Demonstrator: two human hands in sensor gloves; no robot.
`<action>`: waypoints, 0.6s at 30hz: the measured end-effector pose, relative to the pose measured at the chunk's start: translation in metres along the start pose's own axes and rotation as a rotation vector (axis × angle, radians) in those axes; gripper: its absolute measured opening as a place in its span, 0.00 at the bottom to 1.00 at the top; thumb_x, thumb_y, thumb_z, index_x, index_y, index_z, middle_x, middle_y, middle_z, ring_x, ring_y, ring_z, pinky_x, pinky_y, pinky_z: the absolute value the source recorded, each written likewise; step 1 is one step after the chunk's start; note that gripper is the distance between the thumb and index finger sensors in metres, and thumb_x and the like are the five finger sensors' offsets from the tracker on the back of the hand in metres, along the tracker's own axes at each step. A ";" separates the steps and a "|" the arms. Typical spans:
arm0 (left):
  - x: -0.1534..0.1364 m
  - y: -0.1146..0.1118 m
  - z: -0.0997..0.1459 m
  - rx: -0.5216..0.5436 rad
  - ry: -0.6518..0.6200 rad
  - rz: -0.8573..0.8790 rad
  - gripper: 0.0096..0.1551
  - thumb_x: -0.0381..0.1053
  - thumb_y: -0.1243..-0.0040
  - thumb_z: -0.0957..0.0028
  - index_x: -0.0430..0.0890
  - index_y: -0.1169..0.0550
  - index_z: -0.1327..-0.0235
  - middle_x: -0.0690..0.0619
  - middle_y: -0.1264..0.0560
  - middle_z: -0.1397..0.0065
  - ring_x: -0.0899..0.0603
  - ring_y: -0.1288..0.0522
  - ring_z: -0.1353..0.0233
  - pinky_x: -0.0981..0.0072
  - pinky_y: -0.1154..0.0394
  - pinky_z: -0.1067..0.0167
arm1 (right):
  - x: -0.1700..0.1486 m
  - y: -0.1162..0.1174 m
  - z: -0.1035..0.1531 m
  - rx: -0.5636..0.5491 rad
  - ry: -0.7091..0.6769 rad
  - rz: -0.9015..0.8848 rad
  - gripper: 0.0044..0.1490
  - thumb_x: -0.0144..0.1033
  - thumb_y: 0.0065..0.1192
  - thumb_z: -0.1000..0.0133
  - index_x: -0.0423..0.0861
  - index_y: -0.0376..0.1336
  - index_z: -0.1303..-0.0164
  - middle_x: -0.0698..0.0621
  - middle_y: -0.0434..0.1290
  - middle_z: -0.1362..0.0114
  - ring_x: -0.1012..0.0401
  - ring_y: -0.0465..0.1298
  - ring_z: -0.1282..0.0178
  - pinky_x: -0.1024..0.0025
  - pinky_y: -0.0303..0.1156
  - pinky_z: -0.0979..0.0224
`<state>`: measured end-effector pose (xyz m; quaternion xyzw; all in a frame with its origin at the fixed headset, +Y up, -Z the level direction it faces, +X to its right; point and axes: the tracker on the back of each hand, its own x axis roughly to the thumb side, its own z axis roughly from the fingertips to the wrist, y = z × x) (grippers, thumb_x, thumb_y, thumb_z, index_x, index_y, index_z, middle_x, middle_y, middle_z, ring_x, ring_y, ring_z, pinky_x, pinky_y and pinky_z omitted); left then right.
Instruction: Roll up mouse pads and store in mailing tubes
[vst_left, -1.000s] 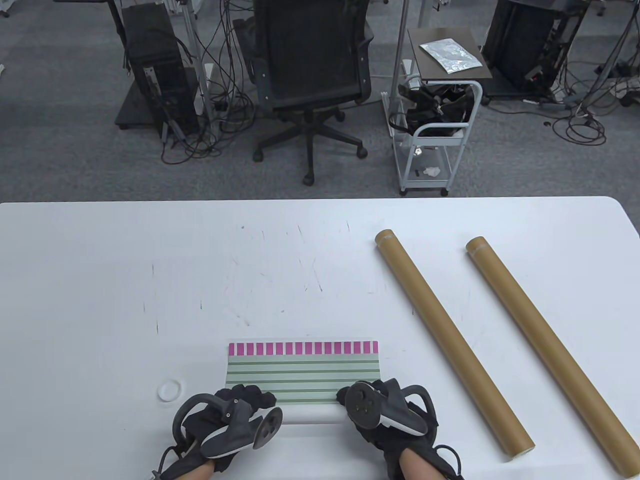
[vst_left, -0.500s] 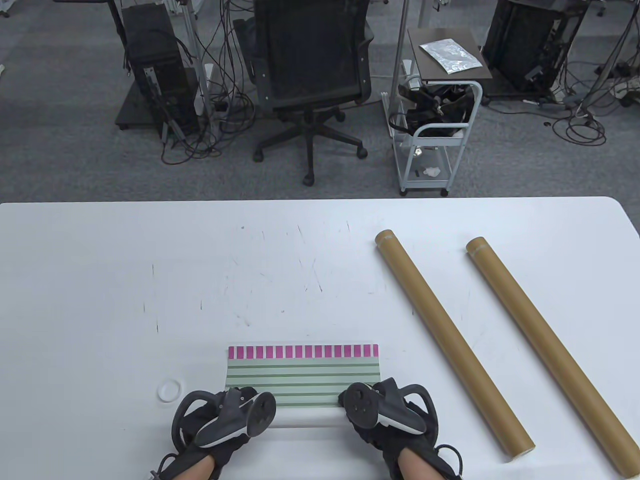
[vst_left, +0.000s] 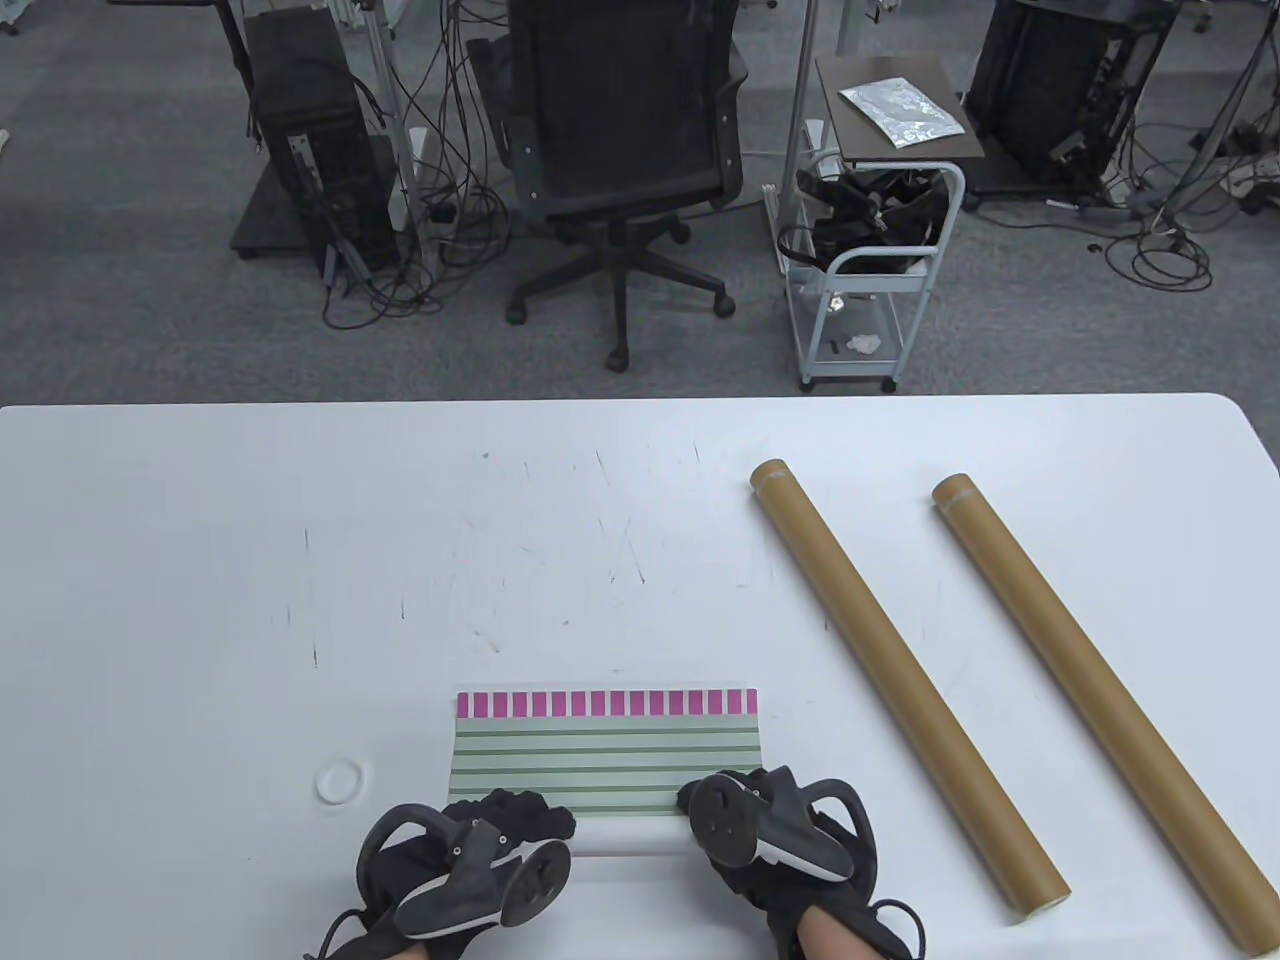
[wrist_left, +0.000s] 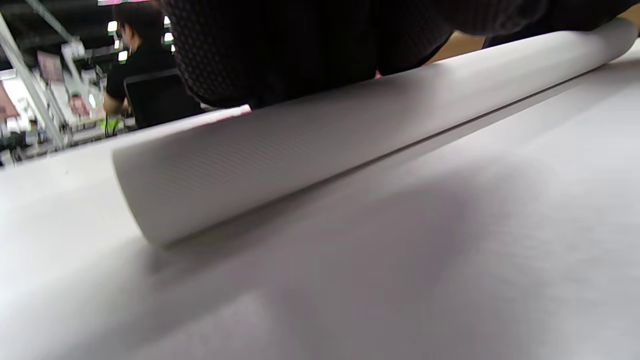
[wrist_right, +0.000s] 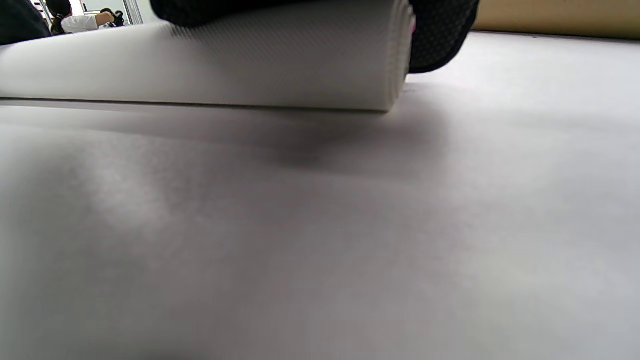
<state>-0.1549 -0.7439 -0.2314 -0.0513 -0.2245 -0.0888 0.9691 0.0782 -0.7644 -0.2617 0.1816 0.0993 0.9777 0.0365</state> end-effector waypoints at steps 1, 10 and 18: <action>-0.001 -0.001 -0.001 -0.015 0.004 0.023 0.31 0.63 0.47 0.58 0.65 0.27 0.37 0.61 0.24 0.30 0.49 0.22 0.30 0.66 0.19 0.40 | 0.000 0.000 0.000 -0.011 0.000 0.008 0.30 0.42 0.47 0.45 0.55 0.58 0.30 0.52 0.67 0.28 0.53 0.70 0.34 0.52 0.66 0.26; -0.004 -0.005 -0.006 -0.079 0.037 0.040 0.36 0.66 0.48 0.59 0.63 0.31 0.32 0.60 0.28 0.25 0.48 0.26 0.25 0.65 0.24 0.35 | 0.000 -0.005 0.001 -0.113 0.027 0.072 0.30 0.44 0.47 0.45 0.55 0.61 0.30 0.52 0.68 0.27 0.52 0.70 0.33 0.52 0.66 0.25; -0.009 -0.009 -0.009 -0.083 0.061 0.062 0.36 0.66 0.48 0.58 0.65 0.32 0.31 0.61 0.30 0.24 0.49 0.27 0.24 0.65 0.26 0.33 | 0.006 -0.013 0.006 -0.174 -0.017 0.118 0.34 0.51 0.59 0.52 0.56 0.62 0.32 0.54 0.69 0.29 0.54 0.71 0.33 0.53 0.67 0.26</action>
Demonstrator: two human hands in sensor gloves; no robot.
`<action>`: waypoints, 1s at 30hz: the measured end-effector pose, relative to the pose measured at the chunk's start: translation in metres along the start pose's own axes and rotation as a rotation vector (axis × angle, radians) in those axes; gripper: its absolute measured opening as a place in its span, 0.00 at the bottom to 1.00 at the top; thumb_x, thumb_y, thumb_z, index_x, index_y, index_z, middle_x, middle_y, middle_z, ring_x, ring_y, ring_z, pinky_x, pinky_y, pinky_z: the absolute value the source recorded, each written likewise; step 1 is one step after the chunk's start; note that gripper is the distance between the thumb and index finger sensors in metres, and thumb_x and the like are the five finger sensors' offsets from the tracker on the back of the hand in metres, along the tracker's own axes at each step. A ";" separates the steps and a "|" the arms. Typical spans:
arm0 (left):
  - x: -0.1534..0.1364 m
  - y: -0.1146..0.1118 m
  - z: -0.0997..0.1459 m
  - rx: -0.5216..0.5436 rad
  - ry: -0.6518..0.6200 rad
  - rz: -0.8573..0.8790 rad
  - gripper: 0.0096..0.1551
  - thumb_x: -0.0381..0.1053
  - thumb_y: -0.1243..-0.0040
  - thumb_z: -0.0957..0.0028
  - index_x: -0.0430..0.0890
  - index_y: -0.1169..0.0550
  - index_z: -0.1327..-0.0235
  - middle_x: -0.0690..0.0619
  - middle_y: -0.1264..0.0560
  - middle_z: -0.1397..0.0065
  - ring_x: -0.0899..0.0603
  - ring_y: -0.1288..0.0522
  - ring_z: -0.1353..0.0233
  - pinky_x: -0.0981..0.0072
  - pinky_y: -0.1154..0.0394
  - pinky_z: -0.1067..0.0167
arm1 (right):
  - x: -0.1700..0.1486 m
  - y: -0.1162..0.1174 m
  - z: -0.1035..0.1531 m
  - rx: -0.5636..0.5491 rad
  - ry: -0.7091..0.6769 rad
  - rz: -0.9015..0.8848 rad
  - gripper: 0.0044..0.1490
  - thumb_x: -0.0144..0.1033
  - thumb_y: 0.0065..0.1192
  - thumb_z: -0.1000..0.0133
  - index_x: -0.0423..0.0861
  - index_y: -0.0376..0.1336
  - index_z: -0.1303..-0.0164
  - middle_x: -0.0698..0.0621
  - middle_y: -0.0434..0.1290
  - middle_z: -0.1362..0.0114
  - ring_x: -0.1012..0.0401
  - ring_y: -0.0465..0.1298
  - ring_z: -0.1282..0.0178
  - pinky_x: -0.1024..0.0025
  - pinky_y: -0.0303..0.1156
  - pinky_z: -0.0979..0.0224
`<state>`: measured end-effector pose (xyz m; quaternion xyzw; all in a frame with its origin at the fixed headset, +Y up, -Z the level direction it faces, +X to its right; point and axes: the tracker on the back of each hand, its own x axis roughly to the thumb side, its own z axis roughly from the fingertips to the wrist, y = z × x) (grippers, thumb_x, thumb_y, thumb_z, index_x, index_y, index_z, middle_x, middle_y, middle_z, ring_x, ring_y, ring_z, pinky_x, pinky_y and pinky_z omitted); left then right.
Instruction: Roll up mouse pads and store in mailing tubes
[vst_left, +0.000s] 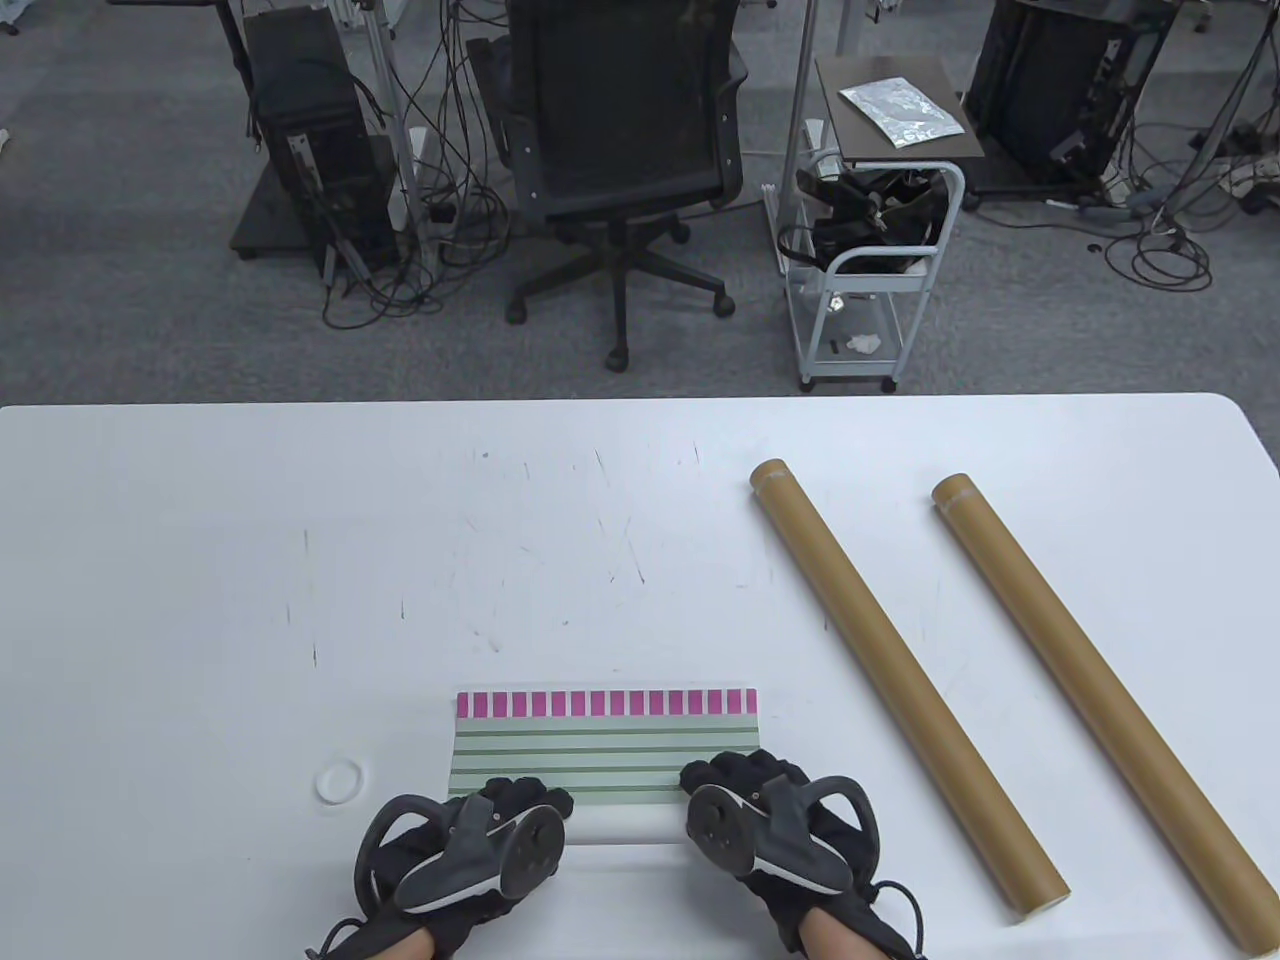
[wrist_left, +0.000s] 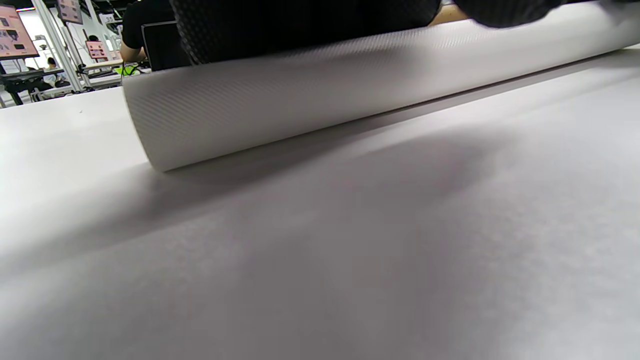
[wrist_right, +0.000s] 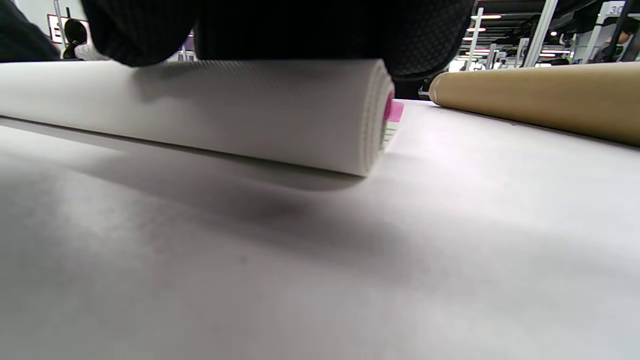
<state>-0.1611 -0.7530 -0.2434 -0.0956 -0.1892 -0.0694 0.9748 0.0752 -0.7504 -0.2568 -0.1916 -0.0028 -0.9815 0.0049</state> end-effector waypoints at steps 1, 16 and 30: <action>-0.001 0.000 0.000 0.004 0.001 0.005 0.36 0.66 0.49 0.59 0.66 0.32 0.32 0.62 0.29 0.24 0.50 0.27 0.24 0.66 0.26 0.34 | 0.001 0.000 0.000 0.004 -0.005 0.003 0.35 0.51 0.59 0.52 0.56 0.62 0.32 0.54 0.69 0.29 0.54 0.71 0.33 0.53 0.67 0.26; 0.001 0.003 -0.003 -0.020 0.012 -0.022 0.27 0.57 0.42 0.58 0.69 0.26 0.42 0.67 0.21 0.35 0.54 0.20 0.34 0.69 0.21 0.40 | 0.004 0.001 -0.005 0.196 -0.065 -0.043 0.33 0.50 0.65 0.55 0.56 0.66 0.37 0.55 0.75 0.35 0.56 0.77 0.41 0.56 0.74 0.33; 0.015 0.009 0.006 0.073 -0.008 -0.143 0.25 0.57 0.38 0.58 0.62 0.22 0.44 0.61 0.18 0.38 0.50 0.16 0.39 0.65 0.19 0.43 | 0.002 0.004 -0.006 0.243 -0.064 -0.093 0.31 0.46 0.60 0.52 0.55 0.66 0.37 0.53 0.75 0.35 0.54 0.77 0.40 0.53 0.72 0.32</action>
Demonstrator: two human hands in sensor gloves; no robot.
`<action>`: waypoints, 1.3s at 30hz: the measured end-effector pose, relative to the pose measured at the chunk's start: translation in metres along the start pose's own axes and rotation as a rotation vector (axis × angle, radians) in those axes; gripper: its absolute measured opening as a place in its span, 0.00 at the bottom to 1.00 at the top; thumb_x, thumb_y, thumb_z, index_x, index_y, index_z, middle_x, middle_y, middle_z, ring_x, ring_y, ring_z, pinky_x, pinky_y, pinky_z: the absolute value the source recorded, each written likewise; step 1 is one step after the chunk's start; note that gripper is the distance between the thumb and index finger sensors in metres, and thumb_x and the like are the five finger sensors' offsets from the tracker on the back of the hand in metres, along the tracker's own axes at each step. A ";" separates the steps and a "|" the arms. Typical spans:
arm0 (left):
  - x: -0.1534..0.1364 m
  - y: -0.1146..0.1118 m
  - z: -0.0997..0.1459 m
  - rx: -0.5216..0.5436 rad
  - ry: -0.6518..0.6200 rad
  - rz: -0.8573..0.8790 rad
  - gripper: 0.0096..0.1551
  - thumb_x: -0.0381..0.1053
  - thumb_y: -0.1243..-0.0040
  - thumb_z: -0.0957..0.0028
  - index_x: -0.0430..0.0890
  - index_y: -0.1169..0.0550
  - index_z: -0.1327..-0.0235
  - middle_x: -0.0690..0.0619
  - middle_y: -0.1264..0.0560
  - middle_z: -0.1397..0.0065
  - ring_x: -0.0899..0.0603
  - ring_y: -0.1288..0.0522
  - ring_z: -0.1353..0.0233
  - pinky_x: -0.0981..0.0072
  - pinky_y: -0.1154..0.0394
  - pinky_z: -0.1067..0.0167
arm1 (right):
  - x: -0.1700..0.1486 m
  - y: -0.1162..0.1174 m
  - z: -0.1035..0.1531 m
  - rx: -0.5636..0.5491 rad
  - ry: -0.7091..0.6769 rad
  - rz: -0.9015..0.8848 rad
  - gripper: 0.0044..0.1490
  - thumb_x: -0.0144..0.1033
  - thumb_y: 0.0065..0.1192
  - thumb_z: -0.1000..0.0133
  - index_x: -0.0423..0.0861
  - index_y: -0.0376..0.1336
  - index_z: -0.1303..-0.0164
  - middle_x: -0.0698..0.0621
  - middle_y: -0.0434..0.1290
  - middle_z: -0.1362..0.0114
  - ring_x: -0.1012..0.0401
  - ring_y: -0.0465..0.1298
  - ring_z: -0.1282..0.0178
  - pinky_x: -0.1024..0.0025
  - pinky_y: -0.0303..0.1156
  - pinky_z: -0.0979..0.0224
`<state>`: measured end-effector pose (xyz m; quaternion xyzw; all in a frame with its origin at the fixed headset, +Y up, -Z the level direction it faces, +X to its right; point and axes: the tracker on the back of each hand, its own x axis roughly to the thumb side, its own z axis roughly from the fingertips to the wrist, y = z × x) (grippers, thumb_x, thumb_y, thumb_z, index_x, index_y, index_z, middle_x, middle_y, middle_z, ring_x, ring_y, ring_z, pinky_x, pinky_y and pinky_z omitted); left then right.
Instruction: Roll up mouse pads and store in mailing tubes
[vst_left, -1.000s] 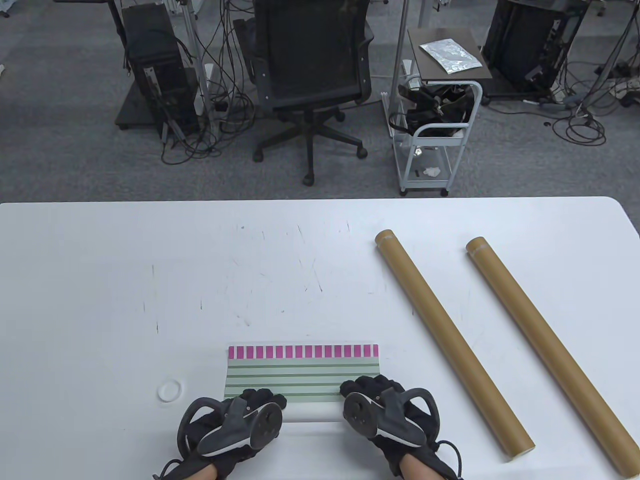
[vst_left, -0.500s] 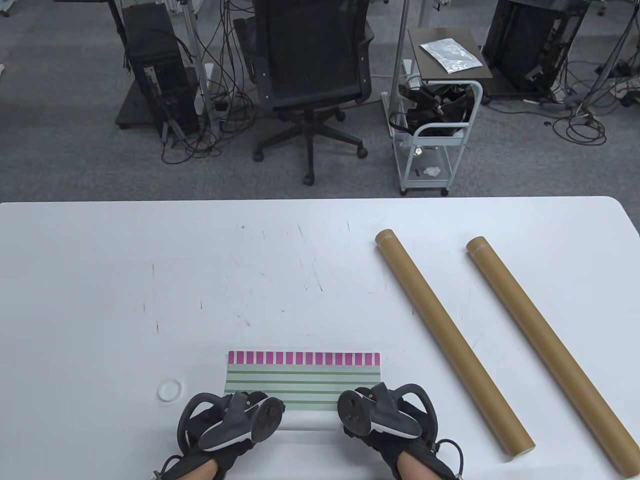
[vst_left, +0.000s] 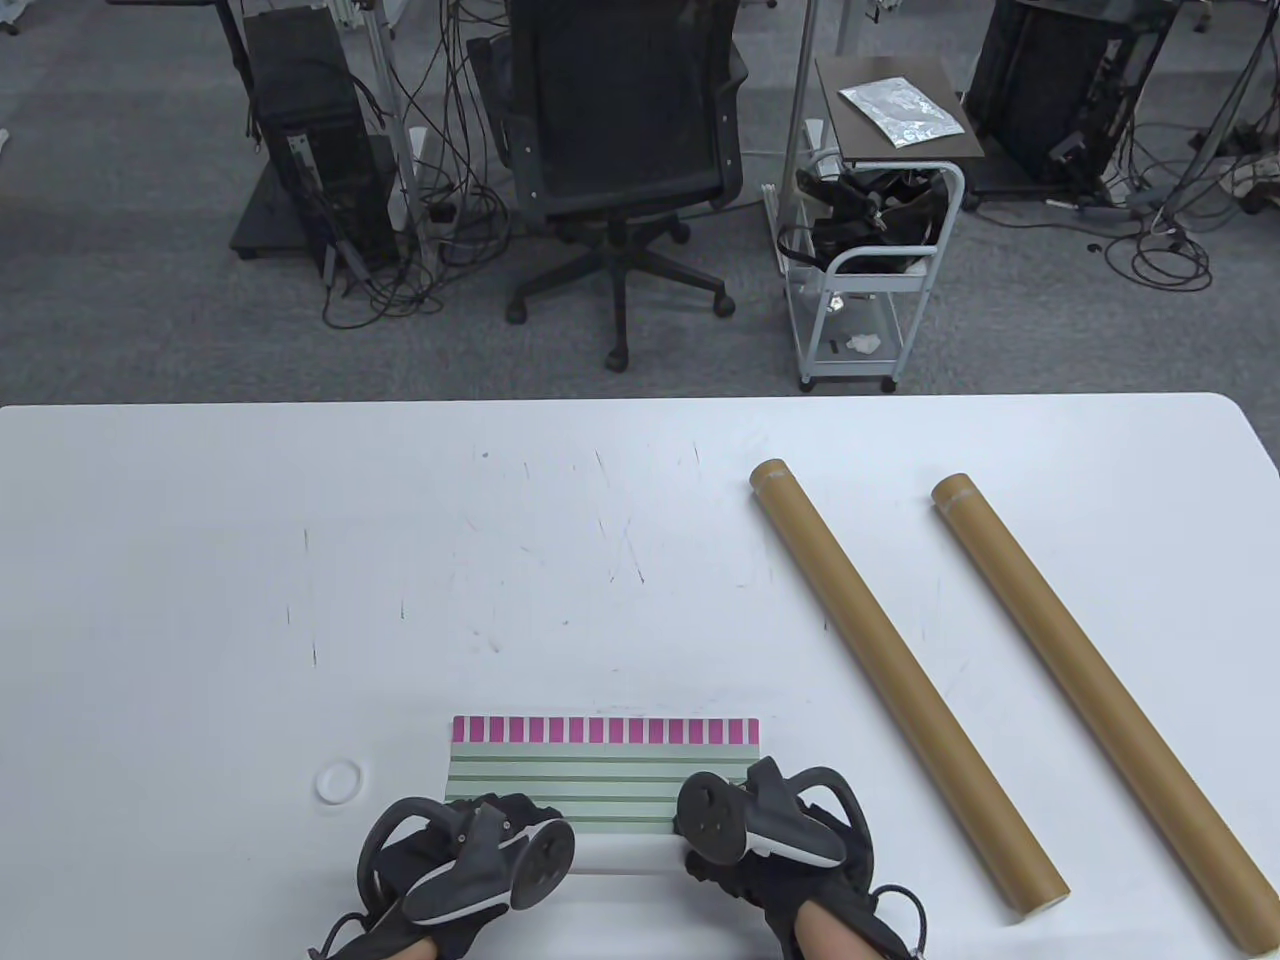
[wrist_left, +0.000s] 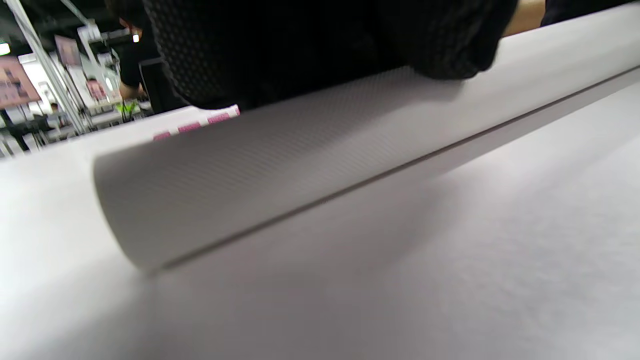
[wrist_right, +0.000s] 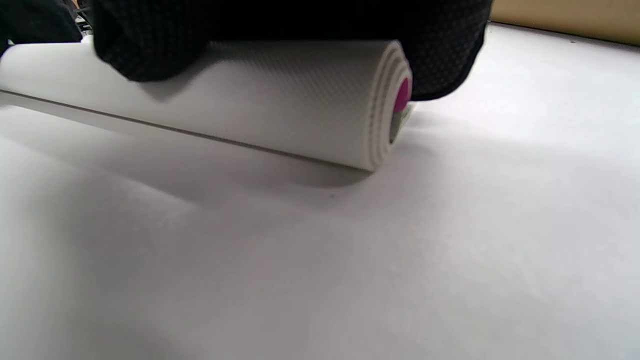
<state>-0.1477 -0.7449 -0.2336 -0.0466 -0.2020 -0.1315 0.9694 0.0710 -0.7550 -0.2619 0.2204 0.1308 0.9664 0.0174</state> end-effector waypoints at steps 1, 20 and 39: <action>0.002 0.000 0.000 0.004 0.002 -0.020 0.25 0.57 0.38 0.59 0.62 0.22 0.44 0.61 0.18 0.39 0.50 0.16 0.39 0.65 0.19 0.43 | -0.001 0.000 0.000 0.000 0.002 -0.014 0.31 0.46 0.60 0.52 0.55 0.66 0.37 0.53 0.74 0.34 0.54 0.76 0.40 0.53 0.72 0.32; -0.025 -0.022 -0.017 -0.110 0.075 0.231 0.26 0.56 0.54 0.53 0.67 0.28 0.39 0.65 0.25 0.33 0.53 0.24 0.32 0.67 0.26 0.33 | -0.002 0.008 -0.001 -0.082 0.056 0.046 0.32 0.44 0.46 0.48 0.55 0.61 0.31 0.54 0.70 0.32 0.54 0.74 0.39 0.53 0.70 0.30; -0.026 -0.020 -0.021 -0.111 0.131 0.192 0.25 0.57 0.55 0.54 0.65 0.26 0.43 0.63 0.23 0.37 0.52 0.23 0.35 0.64 0.25 0.33 | -0.012 -0.001 0.002 -0.158 0.049 -0.050 0.32 0.48 0.56 0.51 0.56 0.62 0.34 0.54 0.70 0.35 0.56 0.72 0.41 0.59 0.70 0.31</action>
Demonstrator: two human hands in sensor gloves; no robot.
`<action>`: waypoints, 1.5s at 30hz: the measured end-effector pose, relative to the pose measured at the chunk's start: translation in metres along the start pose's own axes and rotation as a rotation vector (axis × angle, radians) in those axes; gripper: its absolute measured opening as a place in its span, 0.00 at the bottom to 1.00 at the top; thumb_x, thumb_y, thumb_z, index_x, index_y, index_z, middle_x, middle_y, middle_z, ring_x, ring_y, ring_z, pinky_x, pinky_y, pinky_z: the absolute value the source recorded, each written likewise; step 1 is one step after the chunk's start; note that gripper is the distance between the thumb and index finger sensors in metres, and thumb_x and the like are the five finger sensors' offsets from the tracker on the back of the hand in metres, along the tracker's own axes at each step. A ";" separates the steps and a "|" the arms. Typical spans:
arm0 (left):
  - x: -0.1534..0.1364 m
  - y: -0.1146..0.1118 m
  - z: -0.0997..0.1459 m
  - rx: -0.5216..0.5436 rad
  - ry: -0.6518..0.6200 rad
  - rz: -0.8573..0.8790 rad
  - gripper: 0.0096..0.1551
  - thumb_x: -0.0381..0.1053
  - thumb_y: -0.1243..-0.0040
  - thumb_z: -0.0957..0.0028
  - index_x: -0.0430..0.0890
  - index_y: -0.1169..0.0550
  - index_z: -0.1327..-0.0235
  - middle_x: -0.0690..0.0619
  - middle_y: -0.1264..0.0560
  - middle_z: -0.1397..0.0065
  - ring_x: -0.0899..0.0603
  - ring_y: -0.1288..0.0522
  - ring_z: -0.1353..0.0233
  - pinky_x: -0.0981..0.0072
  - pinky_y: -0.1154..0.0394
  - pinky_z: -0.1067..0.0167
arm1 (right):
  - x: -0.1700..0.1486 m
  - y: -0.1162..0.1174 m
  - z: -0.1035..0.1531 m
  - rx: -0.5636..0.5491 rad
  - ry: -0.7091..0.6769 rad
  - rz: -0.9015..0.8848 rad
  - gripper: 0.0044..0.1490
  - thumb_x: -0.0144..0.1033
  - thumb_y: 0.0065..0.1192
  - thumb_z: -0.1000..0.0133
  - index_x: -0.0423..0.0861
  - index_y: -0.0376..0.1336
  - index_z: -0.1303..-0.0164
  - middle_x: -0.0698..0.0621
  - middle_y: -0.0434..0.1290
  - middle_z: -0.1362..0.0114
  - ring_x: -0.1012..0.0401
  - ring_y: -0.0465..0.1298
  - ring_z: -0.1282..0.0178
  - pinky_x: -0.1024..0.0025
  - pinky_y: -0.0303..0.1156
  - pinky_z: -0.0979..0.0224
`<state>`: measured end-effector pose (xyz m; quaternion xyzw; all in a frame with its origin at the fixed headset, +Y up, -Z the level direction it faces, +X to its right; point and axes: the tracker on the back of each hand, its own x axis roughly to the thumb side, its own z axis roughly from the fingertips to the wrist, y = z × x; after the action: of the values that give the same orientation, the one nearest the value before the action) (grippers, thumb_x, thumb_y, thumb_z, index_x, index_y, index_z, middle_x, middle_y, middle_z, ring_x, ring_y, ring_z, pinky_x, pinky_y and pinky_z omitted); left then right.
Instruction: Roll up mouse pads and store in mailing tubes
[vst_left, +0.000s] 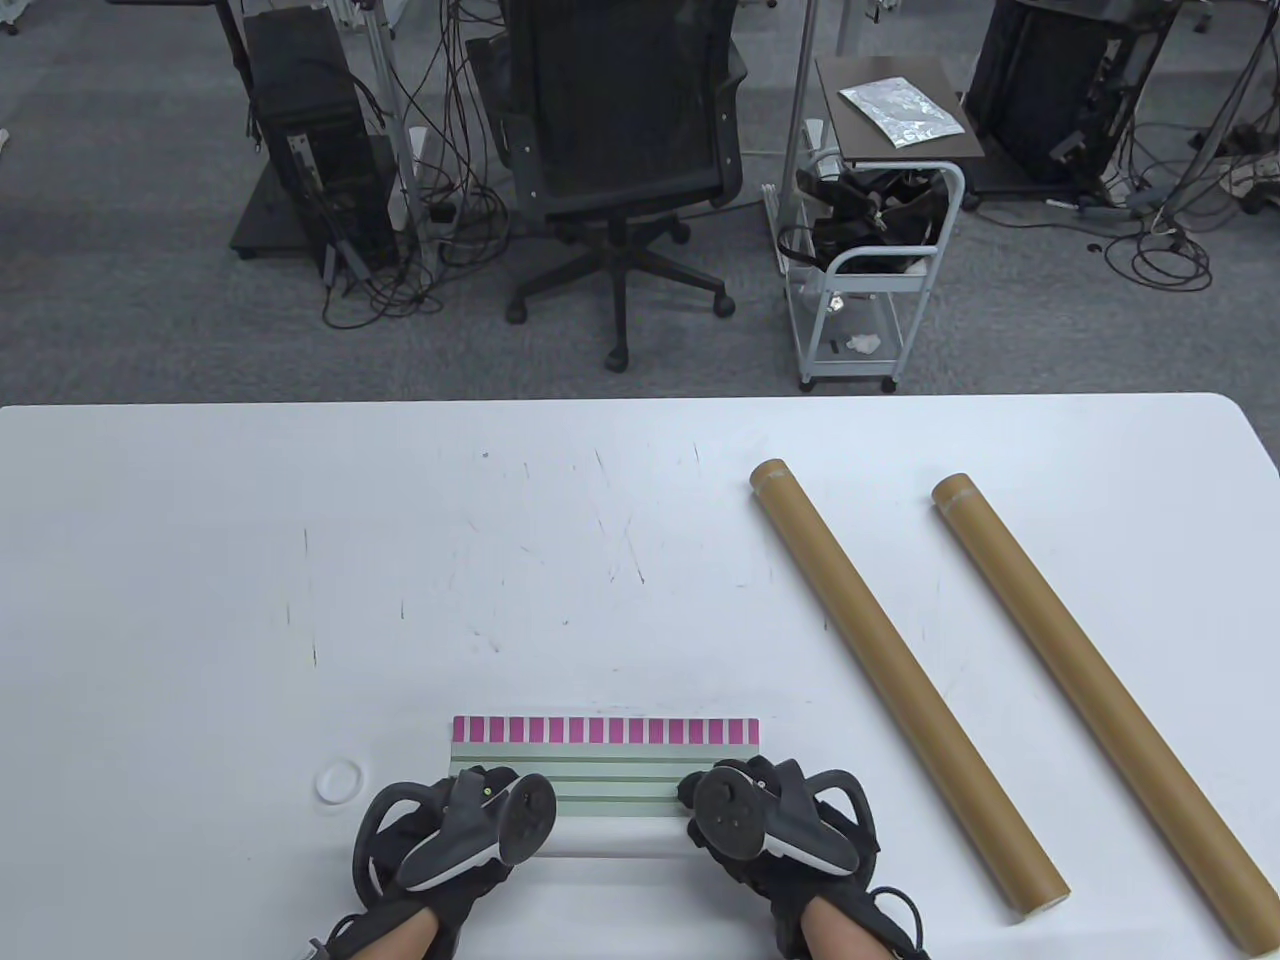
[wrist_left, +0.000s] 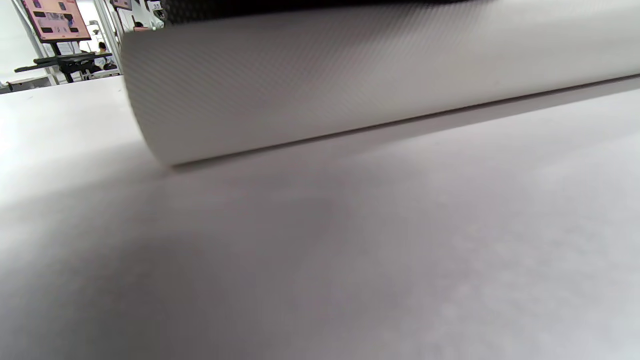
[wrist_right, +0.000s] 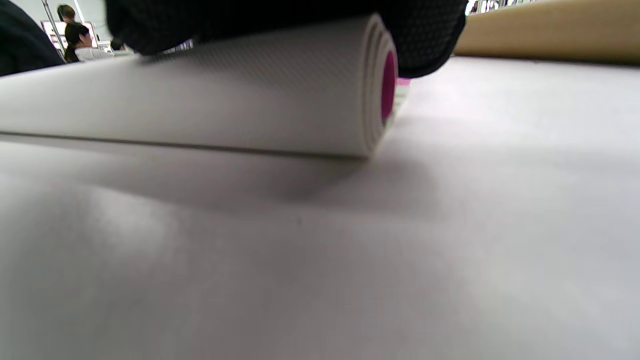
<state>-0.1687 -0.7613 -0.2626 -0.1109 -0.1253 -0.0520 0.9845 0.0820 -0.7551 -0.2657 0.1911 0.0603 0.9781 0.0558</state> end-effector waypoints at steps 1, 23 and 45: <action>-0.001 0.000 -0.001 -0.011 0.007 0.020 0.24 0.58 0.55 0.54 0.65 0.26 0.43 0.63 0.23 0.37 0.52 0.23 0.35 0.64 0.25 0.33 | 0.001 0.000 0.001 0.007 -0.011 0.003 0.33 0.50 0.58 0.52 0.56 0.63 0.35 0.55 0.71 0.35 0.56 0.72 0.41 0.60 0.70 0.32; -0.007 0.005 0.003 -0.061 -0.074 0.033 0.28 0.59 0.48 0.56 0.63 0.25 0.40 0.62 0.22 0.34 0.51 0.22 0.33 0.61 0.23 0.33 | 0.001 0.007 -0.006 0.095 0.027 0.045 0.32 0.47 0.48 0.49 0.55 0.64 0.34 0.54 0.72 0.34 0.54 0.74 0.40 0.56 0.71 0.31; 0.000 0.008 0.011 -0.057 -0.079 -0.038 0.28 0.57 0.46 0.58 0.61 0.26 0.41 0.59 0.24 0.37 0.49 0.23 0.35 0.58 0.25 0.32 | -0.003 0.011 -0.005 0.200 0.005 -0.075 0.36 0.54 0.57 0.53 0.54 0.63 0.34 0.54 0.69 0.34 0.54 0.72 0.41 0.55 0.69 0.31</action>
<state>-0.1706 -0.7507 -0.2536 -0.1385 -0.1645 -0.0699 0.9741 0.0825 -0.7665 -0.2699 0.1909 0.1648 0.9649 0.0732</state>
